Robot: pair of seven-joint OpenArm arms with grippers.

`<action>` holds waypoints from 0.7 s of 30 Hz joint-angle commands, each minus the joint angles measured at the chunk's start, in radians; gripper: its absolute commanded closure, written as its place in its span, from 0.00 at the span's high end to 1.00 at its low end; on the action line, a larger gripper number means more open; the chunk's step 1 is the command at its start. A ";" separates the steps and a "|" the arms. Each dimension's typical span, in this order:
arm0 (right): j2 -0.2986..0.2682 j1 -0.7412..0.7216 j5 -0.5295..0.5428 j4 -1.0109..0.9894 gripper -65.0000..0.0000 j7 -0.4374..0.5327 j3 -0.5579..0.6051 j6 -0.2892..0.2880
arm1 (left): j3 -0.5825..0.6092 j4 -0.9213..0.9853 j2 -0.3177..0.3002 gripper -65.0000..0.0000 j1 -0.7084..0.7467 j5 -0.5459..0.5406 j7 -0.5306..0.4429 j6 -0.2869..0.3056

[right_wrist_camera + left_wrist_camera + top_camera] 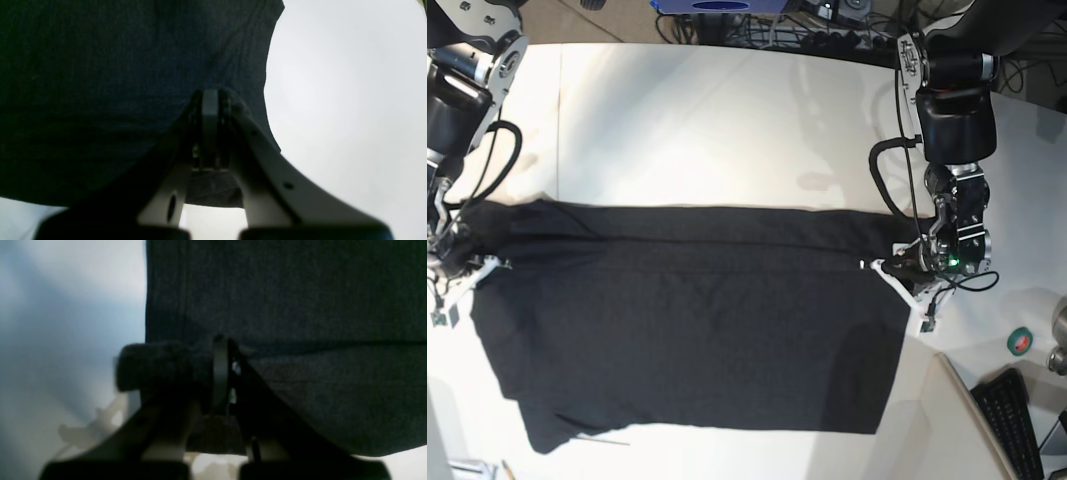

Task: Layout the t-shirt on the table in an organized manner, then fold the t-shirt properly
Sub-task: 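Drag the held shirt edge with both grippers to square it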

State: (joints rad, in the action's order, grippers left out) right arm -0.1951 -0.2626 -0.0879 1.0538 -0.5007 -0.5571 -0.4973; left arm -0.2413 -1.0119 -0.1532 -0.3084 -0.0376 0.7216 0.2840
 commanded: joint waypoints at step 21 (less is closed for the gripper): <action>0.158 0.265 0.127 0.395 0.77 0.126 -0.320 0.004 | -0.327 -0.230 -0.016 0.99 0.343 -0.540 -0.119 0.002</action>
State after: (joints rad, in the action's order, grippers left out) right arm -0.0135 0.0227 0.0353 1.4265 -0.4118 -0.8734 -0.5030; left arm -0.5640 -1.2179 -0.1482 0.0620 -0.5587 0.6369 0.2768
